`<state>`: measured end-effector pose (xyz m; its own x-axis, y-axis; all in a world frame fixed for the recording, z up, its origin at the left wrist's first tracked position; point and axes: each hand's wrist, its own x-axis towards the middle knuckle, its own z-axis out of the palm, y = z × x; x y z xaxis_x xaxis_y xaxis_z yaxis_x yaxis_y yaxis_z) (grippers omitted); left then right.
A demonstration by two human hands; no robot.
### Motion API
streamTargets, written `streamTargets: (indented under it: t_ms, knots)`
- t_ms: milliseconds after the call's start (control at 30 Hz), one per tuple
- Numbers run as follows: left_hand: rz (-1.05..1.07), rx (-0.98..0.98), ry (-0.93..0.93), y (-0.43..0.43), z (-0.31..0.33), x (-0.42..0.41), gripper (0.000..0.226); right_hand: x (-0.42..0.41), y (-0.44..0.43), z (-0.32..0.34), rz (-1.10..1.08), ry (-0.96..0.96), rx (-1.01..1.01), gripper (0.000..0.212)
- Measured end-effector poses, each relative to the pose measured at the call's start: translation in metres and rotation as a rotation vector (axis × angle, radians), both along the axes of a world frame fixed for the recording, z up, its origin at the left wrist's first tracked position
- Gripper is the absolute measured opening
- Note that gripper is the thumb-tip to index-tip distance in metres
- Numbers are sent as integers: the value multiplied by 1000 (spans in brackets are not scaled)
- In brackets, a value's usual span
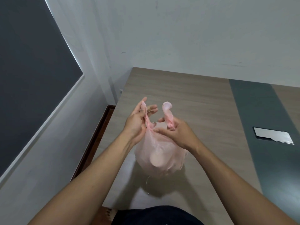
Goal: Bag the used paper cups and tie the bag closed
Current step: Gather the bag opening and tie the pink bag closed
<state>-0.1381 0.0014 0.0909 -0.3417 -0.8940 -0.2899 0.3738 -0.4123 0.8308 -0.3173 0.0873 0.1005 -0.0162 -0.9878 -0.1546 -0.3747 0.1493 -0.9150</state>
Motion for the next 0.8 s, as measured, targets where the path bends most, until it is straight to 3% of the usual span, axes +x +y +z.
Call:
streamTargets:
  t_ms: [100,367,500,800]
  knots:
    - [-21,17,81,6,7,-7,45,8,-1,-14,15,55,-34,40]
    - [-189,-45,-54,4,4,-6,54,17,-6,-21,-87,-16,-63,41]
    - [-162,-46,-3,8,12,-7,53,24,-8,-15,-88,-100,-39,21]
    - [-97,-89,15,8,13,-10,50,39,-9,-22,-211,-140,-102,48]
